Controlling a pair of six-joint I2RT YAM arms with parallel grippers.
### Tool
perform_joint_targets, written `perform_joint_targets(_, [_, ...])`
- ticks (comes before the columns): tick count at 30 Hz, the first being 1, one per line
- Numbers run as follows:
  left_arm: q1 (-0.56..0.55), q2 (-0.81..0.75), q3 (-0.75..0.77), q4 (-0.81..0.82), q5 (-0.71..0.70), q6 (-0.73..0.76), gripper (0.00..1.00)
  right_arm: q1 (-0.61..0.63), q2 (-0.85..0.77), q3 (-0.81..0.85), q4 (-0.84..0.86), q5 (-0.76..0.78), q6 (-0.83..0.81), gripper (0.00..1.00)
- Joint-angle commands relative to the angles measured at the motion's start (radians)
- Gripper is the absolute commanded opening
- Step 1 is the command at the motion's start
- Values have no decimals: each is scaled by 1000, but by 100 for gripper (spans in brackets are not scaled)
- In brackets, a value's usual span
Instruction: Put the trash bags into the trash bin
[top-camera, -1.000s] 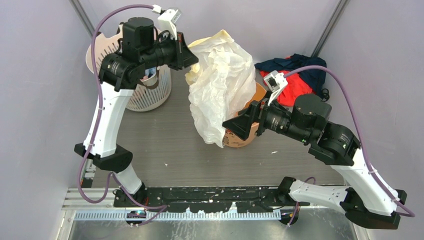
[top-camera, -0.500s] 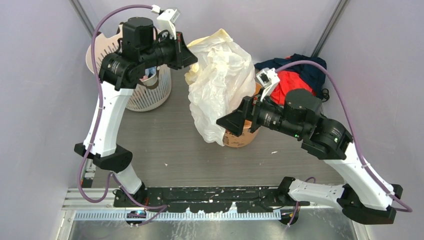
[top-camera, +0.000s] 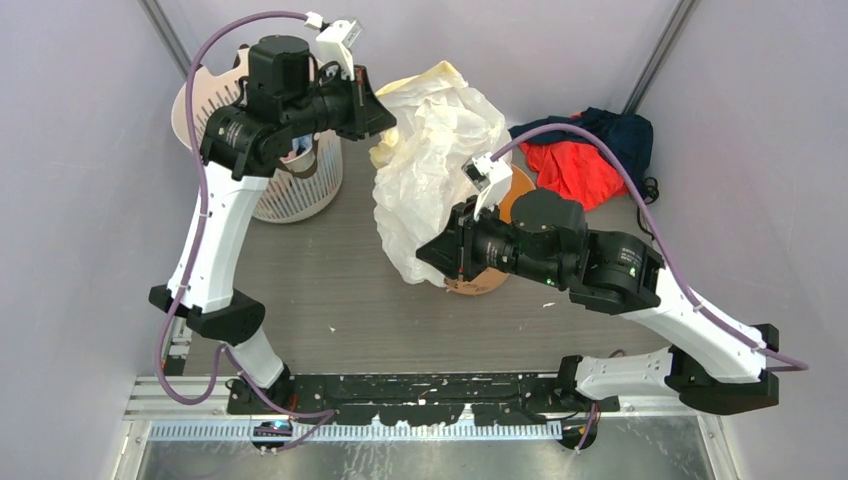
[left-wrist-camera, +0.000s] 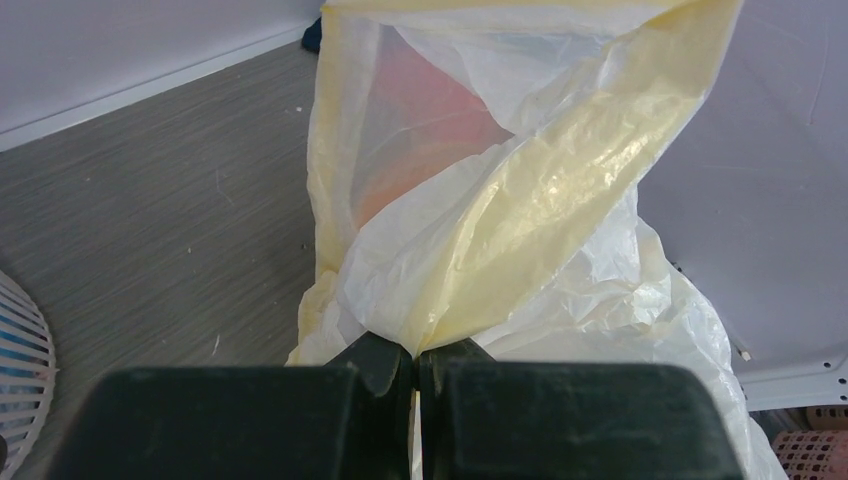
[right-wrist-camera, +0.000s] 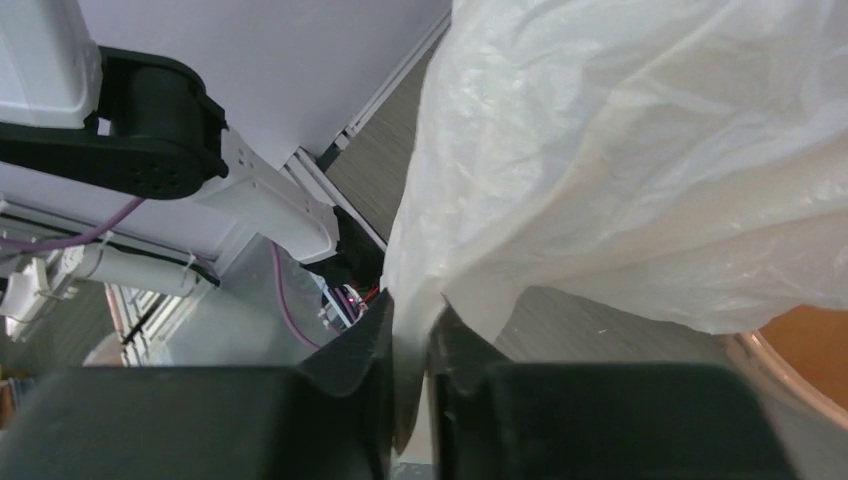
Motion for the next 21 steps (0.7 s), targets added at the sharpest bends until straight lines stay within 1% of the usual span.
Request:
perform_joint_targets(1, [8,-29,-4,65,24,-1,0,16,2,51,18,105,6,7])
perform_joint_targets(2, [11,-33,-5,64,28,0,0,16,-4,55,14,116,4,2])
perform_joint_targets(3, [16,-38,-9,62,30,0,0,16,-12,61,8,126,-4,1])
perform_joint_targets(6, [44,-58,-24,65,53,-2,0,16,-43,111,-52,165,-36,1])
perform_joint_targets(10, [107,-93,-54,82,105,-15,0,16,-79,210,-152,246,-81,1])
perform_joint_targets(15, [196,-150,-103,131,213,-45,0,16,-130,326,-242,364,-135,1])
perform_joint_targets(21, [234,-208,-139,201,339,-97,0,16,-181,361,-255,495,-208,1])
